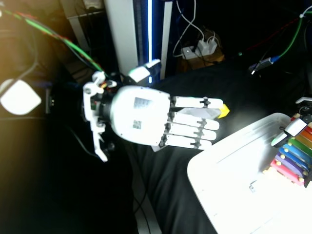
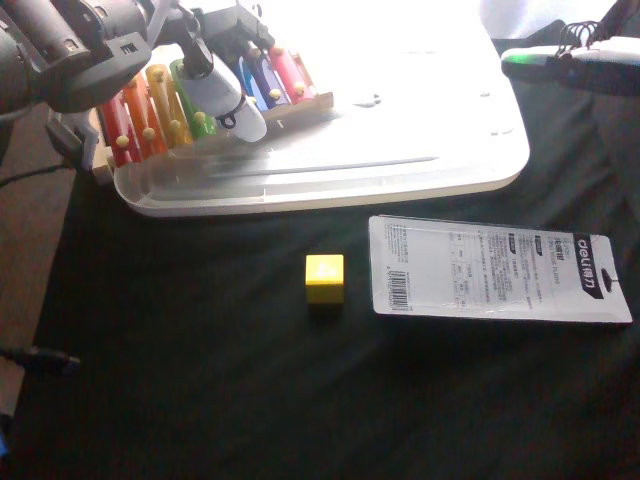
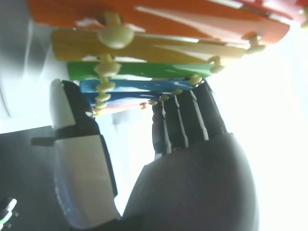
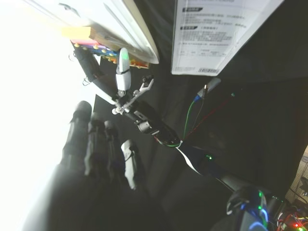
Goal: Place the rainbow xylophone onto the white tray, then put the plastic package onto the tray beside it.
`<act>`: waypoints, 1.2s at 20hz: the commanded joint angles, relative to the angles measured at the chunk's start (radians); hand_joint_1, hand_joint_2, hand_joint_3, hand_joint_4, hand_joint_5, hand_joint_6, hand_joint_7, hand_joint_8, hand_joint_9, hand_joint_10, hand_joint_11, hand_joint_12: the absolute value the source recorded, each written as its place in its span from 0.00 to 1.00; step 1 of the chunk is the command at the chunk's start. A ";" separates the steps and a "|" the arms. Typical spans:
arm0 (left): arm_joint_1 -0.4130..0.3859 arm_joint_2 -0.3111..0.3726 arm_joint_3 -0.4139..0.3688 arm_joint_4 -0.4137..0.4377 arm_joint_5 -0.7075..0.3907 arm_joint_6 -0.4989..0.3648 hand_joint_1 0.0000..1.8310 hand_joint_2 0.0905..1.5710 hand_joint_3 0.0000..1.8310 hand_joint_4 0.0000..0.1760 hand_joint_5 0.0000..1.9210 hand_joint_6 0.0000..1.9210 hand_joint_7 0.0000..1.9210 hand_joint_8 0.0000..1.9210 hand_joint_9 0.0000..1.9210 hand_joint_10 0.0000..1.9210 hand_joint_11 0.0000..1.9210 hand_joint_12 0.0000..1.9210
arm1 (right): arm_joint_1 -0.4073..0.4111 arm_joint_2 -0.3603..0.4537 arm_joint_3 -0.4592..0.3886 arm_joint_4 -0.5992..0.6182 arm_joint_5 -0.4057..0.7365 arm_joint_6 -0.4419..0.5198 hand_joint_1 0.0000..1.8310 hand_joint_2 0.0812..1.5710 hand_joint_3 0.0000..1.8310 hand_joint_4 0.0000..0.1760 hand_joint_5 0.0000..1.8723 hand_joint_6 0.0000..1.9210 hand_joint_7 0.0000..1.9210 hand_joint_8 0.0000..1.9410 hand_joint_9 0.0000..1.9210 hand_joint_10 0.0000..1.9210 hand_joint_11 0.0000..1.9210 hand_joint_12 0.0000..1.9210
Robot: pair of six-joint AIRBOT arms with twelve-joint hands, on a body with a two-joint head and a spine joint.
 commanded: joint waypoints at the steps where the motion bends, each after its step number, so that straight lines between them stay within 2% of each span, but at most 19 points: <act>1: -0.003 -0.003 0.007 -0.009 -0.082 -0.008 0.59 0.61 0.00 0.18 0.18 0.00 0.35 0.02 0.36 0.18 0.19 0.55 | 0.018 -0.001 0.001 0.073 0.084 0.007 0.21 0.29 0.00 1.00 0.00 0.00 0.02 0.00 0.02 0.00 0.00 0.16; 3: -0.003 -0.003 0.007 -0.011 -0.083 -0.008 0.52 0.56 0.00 0.23 0.14 0.00 0.30 0.00 0.34 0.04 0.16 0.43 | 0.019 -0.001 0.001 0.073 0.084 0.007 0.21 0.29 0.00 1.00 0.00 0.00 0.03 0.01 0.02 0.00 0.00 0.16; 4: -0.003 -0.002 0.005 -0.012 -0.087 -0.010 0.45 0.53 0.00 0.52 0.08 0.00 0.23 0.00 0.28 0.00 0.13 0.37 | 0.019 -0.001 0.001 0.073 0.084 0.007 0.21 0.30 0.00 1.00 0.00 0.00 0.03 0.00 0.01 0.00 0.00 0.16; 6: -0.003 -0.001 0.002 -0.012 -0.094 -0.011 0.46 0.52 0.00 0.51 0.07 0.00 0.19 0.00 0.24 0.00 0.10 0.36 | 0.019 -0.001 0.001 0.073 0.084 0.007 0.21 0.30 0.00 1.00 0.00 0.00 0.03 0.00 0.02 0.00 0.00 0.19; 7: -0.003 0.000 -0.003 -0.012 -0.100 -0.013 0.48 0.50 0.00 0.49 0.05 0.00 0.15 0.00 0.21 0.00 0.06 0.40 | 0.019 -0.001 0.001 0.073 0.084 0.007 0.21 0.30 0.00 1.00 0.00 0.00 0.03 0.00 0.02 0.00 0.00 0.20; 8: -0.004 0.001 -0.008 -0.012 -0.102 -0.016 0.48 0.49 0.00 0.61 0.04 0.00 0.13 0.00 0.19 0.00 0.03 0.43 | 0.019 -0.001 0.001 0.072 0.084 0.007 0.21 0.30 0.00 1.00 0.00 0.00 0.03 0.00 0.02 0.00 0.00 0.17; 9: -0.004 0.001 -0.011 -0.012 -0.107 -0.017 0.47 0.48 0.00 0.92 0.02 0.00 0.10 0.00 0.16 0.00 0.01 0.40 | 0.019 -0.001 0.001 0.072 0.084 0.007 0.20 0.31 0.00 1.00 0.00 0.00 0.03 0.00 0.03 0.00 0.00 0.15; 10: -0.005 0.001 -0.012 -0.011 -0.114 -0.017 0.48 0.48 0.00 0.98 0.01 0.00 0.08 0.00 0.13 0.00 0.00 0.32 | 0.019 -0.002 0.001 0.071 0.083 0.007 0.20 0.31 0.00 1.00 0.00 0.00 0.03 0.00 0.02 0.00 0.00 0.15; 12: -0.013 0.004 -0.021 -0.010 -0.131 -0.017 0.46 0.47 0.00 1.00 0.00 0.00 0.06 0.00 0.10 0.00 0.00 0.32 | 0.019 -0.004 0.002 0.070 0.083 0.007 0.19 0.30 0.00 1.00 0.00 0.00 0.02 0.00 0.01 0.01 0.00 0.06; 13: -0.017 0.008 -0.028 -0.010 -0.139 -0.017 0.48 0.51 0.01 1.00 0.00 0.00 0.03 0.00 0.06 0.00 0.00 0.15 | 0.019 -0.004 0.002 0.070 0.083 0.007 0.18 0.30 0.00 1.00 0.00 0.00 0.01 0.00 0.00 0.00 0.00 0.07; 14: -0.020 0.015 -0.042 -0.008 -0.152 -0.017 0.48 0.51 0.01 1.00 0.00 0.00 0.03 0.00 0.06 0.00 0.00 0.15 | 0.019 -0.004 0.002 0.070 0.083 0.007 0.18 0.30 0.00 1.00 0.00 0.00 0.01 0.00 0.00 0.00 0.00 0.07; 16: -0.022 0.033 -0.067 -0.007 -0.185 -0.017 0.45 0.53 0.00 0.96 0.00 0.00 0.00 0.00 0.02 0.00 0.00 0.03 | 0.019 -0.004 0.001 0.068 0.083 0.009 0.19 0.29 0.00 1.00 0.00 0.00 0.00 0.00 0.00 0.00 0.00 0.07; 17: -0.022 0.044 -0.082 -0.005 -0.200 -0.017 0.46 0.53 0.00 0.97 0.00 0.00 0.01 0.01 0.02 0.01 0.00 0.02 | 0.019 -0.004 0.002 0.056 0.082 0.025 0.19 0.26 0.00 1.00 0.00 0.00 0.00 0.00 0.00 0.00 0.00 0.12; 18: -0.025 0.064 -0.106 0.006 -0.216 -0.017 0.49 0.51 0.00 0.89 0.00 0.00 0.04 0.00 0.05 0.01 0.00 0.01 | 0.020 -0.002 0.002 0.033 0.080 0.051 0.19 0.24 0.00 1.00 0.00 0.00 0.00 0.00 0.00 0.00 0.00 0.24; 19: -0.032 0.086 -0.129 0.024 -0.224 -0.017 0.48 0.49 0.00 0.98 0.00 0.00 0.05 0.00 0.06 0.01 0.00 0.00 | 0.031 -0.001 0.003 -0.001 0.073 0.082 0.21 0.24 0.00 1.00 0.00 0.00 0.00 0.00 0.00 0.00 0.00 0.29; 20: -0.039 0.106 -0.148 0.039 -0.227 -0.017 0.45 0.48 0.00 0.99 0.00 0.00 0.05 0.00 0.07 0.01 0.01 0.00 | 0.048 0.001 0.002 -0.032 0.062 0.105 0.22 0.24 0.00 1.00 0.00 0.00 0.00 0.00 0.00 0.00 0.00 0.37; 21: -0.044 0.134 -0.175 0.050 -0.236 -0.017 0.43 0.46 0.00 1.00 0.00 0.00 0.06 0.00 0.10 0.01 0.02 0.01 | 0.073 0.001 0.001 -0.077 0.046 0.134 0.23 0.21 0.00 1.00 0.00 0.00 0.00 0.00 0.00 0.00 0.00 0.34; 22: -0.048 0.161 -0.198 0.057 -0.250 -0.017 0.44 0.45 0.00 1.00 0.00 0.00 0.05 0.00 0.10 0.00 0.00 0.00 | 0.129 0.001 -0.002 -0.162 0.018 0.189 0.22 0.20 0.00 1.00 0.00 0.00 0.00 0.00 0.00 0.00 0.00 0.41; 24: -0.049 0.198 -0.229 0.057 -0.273 -0.017 0.47 0.46 0.00 1.00 0.00 0.00 0.06 0.00 0.08 0.00 0.00 0.00 | 0.203 0.000 -0.009 -0.298 -0.027 0.265 0.18 0.19 0.00 1.00 0.00 0.00 0.00 0.00 0.00 0.00 0.00 0.94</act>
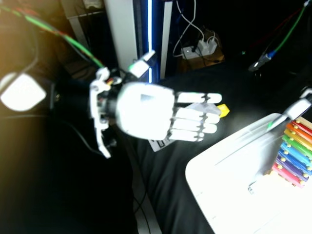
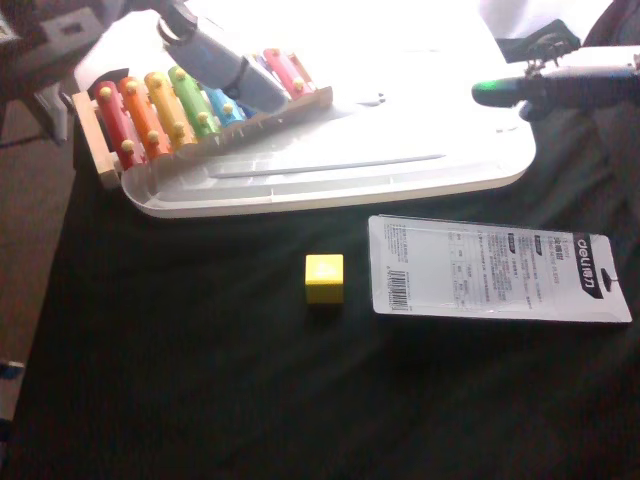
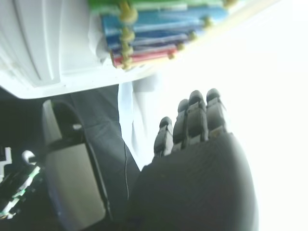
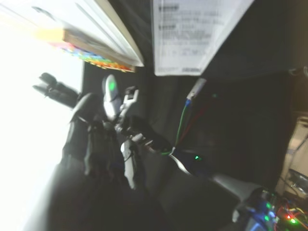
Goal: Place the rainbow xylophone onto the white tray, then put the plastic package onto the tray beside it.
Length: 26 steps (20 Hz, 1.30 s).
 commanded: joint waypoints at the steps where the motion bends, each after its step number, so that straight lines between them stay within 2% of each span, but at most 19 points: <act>1: -0.010 0.010 -0.011 -0.011 -0.096 -0.006 0.47 0.46 0.00 1.00 0.00 0.00 0.06 0.00 0.08 0.00 0.00 0.00 | 0.020 -0.005 -0.005 0.032 0.033 0.024 0.18 0.19 0.00 1.00 0.00 0.00 0.00 0.00 0.00 0.00 0.00 0.94; 2: -0.010 0.028 -0.029 -0.010 -0.110 -0.006 0.45 0.45 0.00 1.00 0.00 0.00 0.10 0.01 0.12 0.01 0.04 0.02 | 0.030 -0.007 -0.010 0.010 0.029 0.029 0.18 0.18 0.00 1.00 0.00 0.00 0.00 0.00 0.00 0.00 0.00 1.00; 6: -0.009 0.080 -0.082 0.000 -0.147 -0.006 0.45 0.46 0.00 1.00 0.00 0.00 0.09 0.00 0.10 0.00 0.05 0.03 | 0.030 -0.029 -0.009 -0.012 0.017 0.034 0.20 0.15 0.00 1.00 0.00 0.00 0.00 0.00 0.00 0.00 0.00 1.00; 9: -0.009 0.119 -0.124 0.043 -0.153 -0.006 0.45 0.45 0.00 1.00 0.00 0.00 0.10 0.00 0.12 0.01 0.05 0.03 | 0.033 -0.049 0.000 -0.086 0.002 0.091 0.14 0.14 0.00 1.00 0.00 0.00 0.00 0.00 0.00 0.00 0.00 1.00; 11: -0.009 0.136 -0.141 0.050 -0.167 -0.005 0.46 0.44 0.00 1.00 0.00 0.00 0.11 0.01 0.13 0.01 0.06 0.03 | 0.044 -0.060 0.002 -0.137 -0.010 0.122 0.20 0.16 0.00 1.00 0.00 0.00 0.00 0.00 0.00 0.00 0.00 1.00; 12: -0.009 0.145 -0.151 0.050 -0.170 -0.005 0.47 0.45 0.00 1.00 0.00 0.00 0.12 0.01 0.14 0.01 0.06 0.04 | 0.044 -0.068 0.004 -0.150 -0.015 0.122 0.21 0.16 0.00 1.00 0.00 0.00 0.00 0.00 0.00 0.00 0.00 0.92; 13: -0.009 0.152 -0.157 0.050 -0.172 -0.005 0.47 0.45 0.00 1.00 0.00 0.00 0.12 0.01 0.14 0.01 0.06 0.04 | 0.044 -0.078 0.008 -0.160 -0.018 0.122 0.21 0.16 0.00 1.00 0.00 0.00 0.00 0.00 0.00 0.00 0.00 0.92; 14: -0.009 0.159 -0.162 0.050 -0.174 -0.004 0.47 0.46 0.00 1.00 0.00 0.00 0.12 0.00 0.15 0.01 0.07 0.04 | 0.044 -0.090 0.013 -0.176 -0.023 0.129 0.24 0.19 0.00 1.00 0.00 0.00 0.00 0.00 0.00 0.00 0.00 0.50; 15: -0.009 0.162 -0.166 0.049 -0.179 -0.001 0.47 0.46 0.00 1.00 0.00 0.00 0.12 0.00 0.15 0.01 0.07 0.04 | 0.044 -0.099 0.018 -0.193 -0.026 0.137 0.24 0.19 0.00 1.00 0.00 0.00 0.00 0.00 0.00 0.00 0.00 0.50; 16: -0.009 0.165 -0.171 0.045 -0.187 0.007 0.48 0.43 0.00 1.00 0.00 0.00 0.12 0.00 0.15 0.01 0.07 0.04 | 0.044 -0.106 0.022 -0.208 -0.030 0.145 0.23 0.24 0.00 0.94 0.00 0.00 0.00 0.00 0.00 0.00 0.00 0.40; 17: -0.009 0.171 -0.180 0.030 -0.192 0.027 0.48 0.42 0.00 1.00 0.00 0.00 0.12 0.00 0.15 0.01 0.07 0.04 | 0.044 -0.110 0.024 -0.216 -0.034 0.149 0.22 0.25 0.00 0.84 0.00 0.00 0.00 0.00 0.00 0.00 0.00 0.21; 18: -0.010 0.180 -0.195 0.017 -0.198 0.049 0.49 0.42 0.00 1.00 0.00 0.00 0.12 0.00 0.14 0.00 0.06 0.04 | 0.044 -0.114 0.026 -0.219 -0.039 0.149 0.23 0.28 0.00 0.65 0.00 0.00 0.00 0.00 0.00 0.00 0.00 0.15; 19: -0.010 0.186 -0.203 0.010 -0.205 0.057 0.49 0.42 0.00 1.00 0.00 0.00 0.12 0.00 0.14 0.00 0.06 0.04 | 0.044 -0.118 0.029 -0.219 -0.042 0.149 0.23 0.29 0.00 0.50 0.00 0.00 0.00 0.00 0.00 0.00 0.00 0.31; 20: -0.010 0.195 -0.214 0.007 -0.217 0.060 0.47 0.42 0.00 1.00 0.00 0.00 0.12 0.00 0.14 0.00 0.06 0.04 | 0.044 -0.124 0.034 -0.219 -0.044 0.149 0.24 0.31 0.00 0.35 0.00 0.00 0.00 0.00 0.00 0.00 0.00 0.25; 21: -0.011 0.201 -0.222 0.006 -0.227 0.060 0.46 0.42 0.00 1.00 0.01 0.00 0.13 0.00 0.14 0.00 0.04 0.04 | 0.044 -0.129 0.036 -0.220 -0.046 0.149 0.28 0.32 0.00 0.30 0.00 0.00 0.00 0.00 0.00 0.00 0.00 0.13; 22: -0.015 0.208 -0.232 0.006 -0.234 0.063 0.46 0.42 0.00 1.00 0.02 0.01 0.13 0.01 0.15 0.00 0.04 0.03 | 0.044 -0.131 0.037 -0.221 -0.048 0.149 0.29 0.34 0.00 0.32 0.00 0.00 0.00 0.00 0.00 0.00 0.00 0.09; 24: -0.025 0.221 -0.251 0.006 -0.243 0.078 0.46 0.43 0.00 1.00 0.04 0.00 0.15 0.00 0.16 0.00 0.04 0.04 | 0.044 -0.137 0.040 -0.221 -0.052 0.149 0.30 0.36 0.00 0.26 0.00 0.00 0.00 0.00 0.00 0.00 0.00 0.14; 25: -0.029 0.228 -0.260 0.006 -0.245 0.086 0.45 0.43 0.00 1.00 0.06 0.01 0.15 0.00 0.16 0.00 0.06 0.06 | 0.044 -0.141 0.044 -0.221 -0.053 0.149 0.30 0.38 0.00 0.10 0.00 0.00 0.02 0.00 0.03 0.00 0.00 0.28; 26: -0.033 0.232 -0.267 0.006 -0.245 0.092 0.46 0.43 0.00 1.00 0.07 0.01 0.15 0.00 0.16 0.00 0.06 0.06 | 0.044 -0.143 0.045 -0.221 -0.054 0.149 0.30 0.39 0.00 0.09 0.00 0.00 0.03 0.00 0.03 0.00 0.00 0.30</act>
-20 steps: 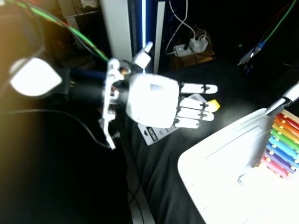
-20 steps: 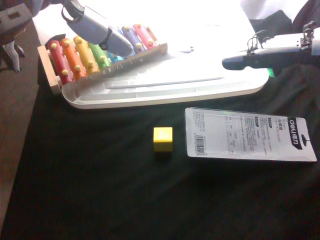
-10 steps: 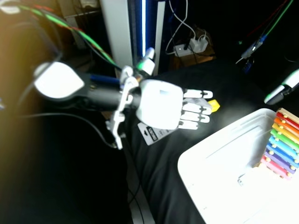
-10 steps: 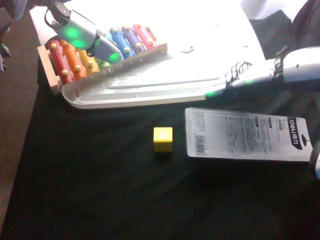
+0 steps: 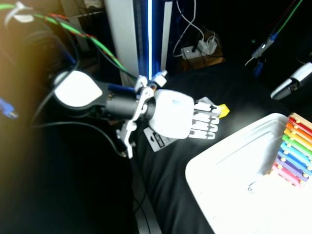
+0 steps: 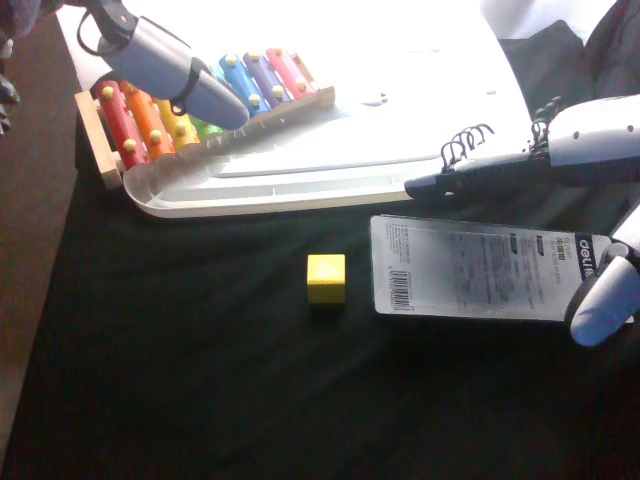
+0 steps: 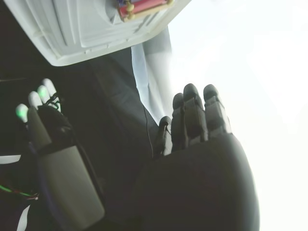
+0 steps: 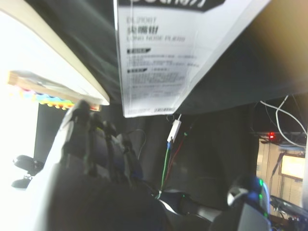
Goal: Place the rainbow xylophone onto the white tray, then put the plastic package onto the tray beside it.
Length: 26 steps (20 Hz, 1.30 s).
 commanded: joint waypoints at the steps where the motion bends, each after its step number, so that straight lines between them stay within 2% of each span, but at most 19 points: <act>1: -0.017 0.005 -0.002 -0.027 -0.087 0.003 0.45 0.42 0.00 1.00 0.07 0.01 0.16 0.00 0.17 0.01 0.07 0.07 | 0.016 -0.004 0.003 0.071 0.038 0.008 0.28 0.39 0.00 0.04 0.00 0.00 0.04 0.00 0.06 0.00 0.00 0.39; 2: -0.017 0.005 -0.002 -0.027 -0.087 0.003 0.45 0.42 0.00 1.00 0.07 0.01 0.16 0.00 0.17 0.01 0.07 0.07 | 0.016 -0.006 0.003 0.071 0.038 0.008 0.28 0.39 0.00 0.04 0.00 0.00 0.04 0.00 0.06 0.00 0.00 0.39; 3: -0.017 0.005 -0.002 -0.027 -0.087 0.003 0.46 0.42 0.00 1.00 0.05 0.00 0.16 0.00 0.18 0.01 0.08 0.07 | 0.016 -0.008 0.003 0.071 0.038 0.008 0.31 0.39 0.00 0.12 0.00 0.00 0.04 0.00 0.06 0.00 0.00 0.42; 4: -0.016 0.005 -0.002 -0.028 -0.087 0.003 0.46 0.42 0.00 1.00 0.05 0.00 0.16 0.00 0.18 0.01 0.08 0.07 | 0.016 -0.009 0.003 0.071 0.037 0.008 0.31 0.39 0.00 0.12 0.00 0.00 0.04 0.00 0.06 0.00 0.00 0.42; 6: -0.016 0.004 -0.004 -0.028 -0.087 0.003 0.45 0.42 0.00 1.00 0.06 0.00 0.16 0.00 0.19 0.01 0.09 0.07 | 0.016 -0.012 0.005 0.071 0.035 0.008 0.33 0.41 0.00 0.00 0.00 0.00 0.05 0.00 0.09 0.01 0.03 0.44; 9: -0.015 0.004 -0.007 -0.028 -0.087 0.006 0.45 0.42 0.00 1.00 0.00 0.00 0.14 0.00 0.18 0.00 0.09 0.08 | 0.016 -0.019 0.006 0.072 0.034 0.008 0.33 0.41 0.00 0.00 0.00 0.00 0.06 0.00 0.10 0.00 0.07 0.35; 10: -0.015 0.004 -0.007 -0.028 -0.087 0.007 0.45 0.42 0.00 1.00 0.01 0.01 0.14 0.00 0.18 0.00 0.09 0.08 | 0.016 -0.020 0.006 0.072 0.034 0.008 0.32 0.41 0.00 0.00 0.00 0.00 0.06 0.00 0.10 0.00 0.08 0.32; 13: -0.013 0.004 -0.007 -0.028 -0.087 0.007 0.45 0.42 0.00 1.00 0.01 0.00 0.14 0.00 0.18 0.00 0.09 0.08 | 0.016 -0.024 0.006 0.073 0.034 0.008 0.35 0.42 0.00 0.00 0.00 0.00 0.07 0.00 0.12 0.00 0.10 0.32; 14: -0.013 0.004 -0.007 -0.028 -0.087 0.007 0.45 0.42 0.00 1.00 0.01 0.00 0.14 0.00 0.18 0.00 0.09 0.08 | 0.016 -0.025 0.006 0.073 0.034 0.008 0.35 0.41 0.00 0.00 0.00 0.00 0.07 0.00 0.14 0.01 0.16 0.28; 17: -0.011 0.004 -0.009 -0.028 -0.087 0.007 0.45 0.42 0.00 1.00 0.01 0.00 0.14 0.00 0.18 0.00 0.10 0.09 | 0.014 -0.030 0.008 0.073 0.031 0.008 0.35 0.41 0.00 0.00 0.00 0.00 0.09 0.00 0.18 0.00 0.24 0.22; 18: -0.009 0.004 -0.009 -0.028 -0.087 0.007 0.45 0.42 0.00 1.00 0.01 0.00 0.14 0.00 0.18 0.00 0.10 0.09 | 0.013 -0.034 0.010 0.073 0.030 0.008 0.36 0.41 0.00 0.00 0.00 0.00 0.08 0.00 0.16 0.00 0.22 0.21; 20: -0.003 0.005 -0.010 -0.028 -0.087 0.007 0.44 0.42 0.00 1.00 0.01 0.00 0.14 0.00 0.18 0.00 0.10 0.09 | 0.011 -0.042 0.016 0.071 0.028 0.008 0.36 0.41 0.00 0.00 0.00 0.00 0.08 0.00 0.16 0.00 0.21 0.21; 21: -0.003 0.005 -0.010 -0.028 -0.087 0.007 0.45 0.42 0.00 1.00 0.01 0.00 0.14 0.00 0.19 0.00 0.10 0.09 | 0.011 -0.044 0.017 0.064 0.026 0.008 0.36 0.41 0.00 0.00 0.00 0.00 0.09 0.00 0.18 0.01 0.25 0.23; 23: -0.002 0.005 -0.010 -0.028 -0.088 0.007 0.44 0.42 0.00 0.97 0.02 0.00 0.14 0.00 0.18 0.00 0.10 0.09 | 0.011 -0.053 0.019 0.044 0.021 0.008 0.37 0.41 0.00 0.00 0.00 0.00 0.10 0.00 0.20 0.00 0.17 0.41; 25: -0.001 0.004 -0.011 -0.028 -0.089 0.007 0.45 0.42 0.00 1.00 0.02 0.00 0.13 0.00 0.18 0.00 0.09 0.09 | 0.011 -0.063 0.024 0.024 0.016 0.014 0.37 0.43 0.01 0.00 0.00 0.00 0.08 0.00 0.14 0.00 0.08 0.40; 26: 0.001 0.004 -0.011 -0.028 -0.091 0.007 0.47 0.42 0.00 0.97 0.02 0.01 0.13 0.00 0.18 0.00 0.10 0.09 | 0.011 -0.068 0.028 0.017 0.014 0.019 0.38 0.44 0.01 0.00 0.00 0.00 0.09 0.00 0.13 0.00 0.09 0.41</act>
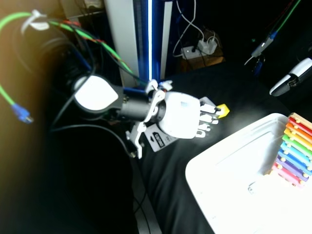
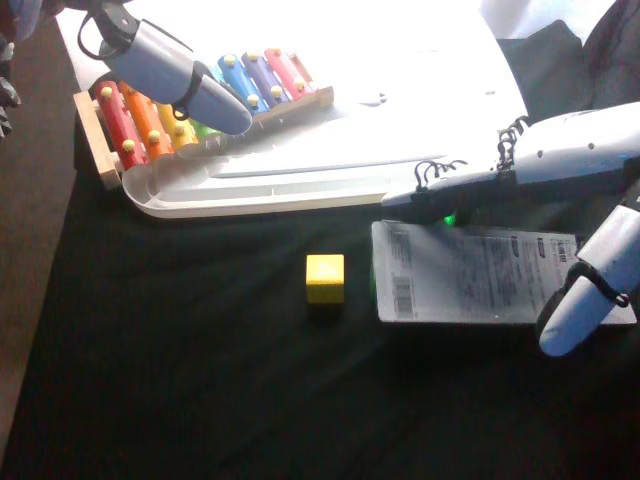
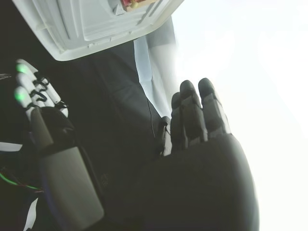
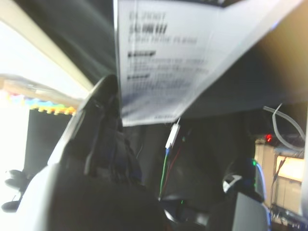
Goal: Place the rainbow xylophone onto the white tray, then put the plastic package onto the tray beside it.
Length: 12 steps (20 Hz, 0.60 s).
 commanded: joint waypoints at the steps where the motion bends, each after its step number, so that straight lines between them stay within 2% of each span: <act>1: -0.005 0.003 -0.001 -0.028 -0.087 0.003 0.48 0.42 0.00 0.99 0.02 0.00 0.13 0.00 0.18 0.00 0.09 0.09 | 0.011 -0.004 0.003 0.058 0.035 0.011 0.38 0.44 0.00 0.00 0.00 0.00 0.07 0.00 0.12 0.00 0.07 0.40; 3: -0.001 0.003 -0.002 -0.028 -0.088 0.003 0.48 0.42 0.00 0.84 0.01 0.00 0.13 0.00 0.18 0.00 0.09 0.09 | 0.011 -0.011 0.005 0.050 0.031 0.011 0.39 0.43 0.00 0.00 0.00 0.00 0.06 0.00 0.09 0.00 0.04 0.38; 4: 0.000 0.003 -0.002 -0.029 -0.089 0.003 0.49 0.42 0.00 0.97 0.00 0.00 0.13 0.00 0.18 0.00 0.10 0.10 | 0.011 -0.014 0.007 0.047 0.029 0.011 0.40 0.44 0.00 0.00 0.00 0.00 0.07 0.00 0.11 0.00 0.05 0.39; 7: 0.003 0.003 -0.003 -0.033 -0.092 0.002 0.51 0.43 0.00 1.00 0.00 0.00 0.12 0.00 0.18 0.00 0.09 0.10 | 0.008 -0.020 0.011 0.037 0.022 0.011 0.43 0.45 0.00 0.00 0.00 0.00 0.09 0.00 0.11 0.00 0.00 0.39; 9: 0.004 0.003 -0.003 -0.035 -0.094 0.002 0.50 0.44 0.00 1.00 0.00 0.00 0.12 0.00 0.18 0.00 0.09 0.10 | 0.003 -0.024 0.013 0.033 0.017 0.011 0.47 0.46 0.00 0.00 0.00 0.00 0.09 0.00 0.14 0.00 0.02 0.44; 10: 0.006 0.003 -0.003 -0.037 -0.096 0.002 0.49 0.44 0.00 1.00 0.00 0.00 0.12 0.00 0.18 0.00 0.10 0.10 | 0.000 -0.026 0.015 0.032 0.015 0.011 0.48 0.46 0.00 0.21 0.00 0.00 0.07 0.00 0.14 0.00 0.04 0.49; 12: 0.008 0.003 -0.003 -0.040 -0.100 0.002 0.49 0.45 0.01 1.00 0.00 0.00 0.12 0.00 0.18 0.00 0.09 0.10 | -0.006 -0.030 0.018 0.032 0.009 0.011 0.51 0.47 0.00 0.31 0.00 0.00 0.05 0.00 0.12 0.00 0.00 0.52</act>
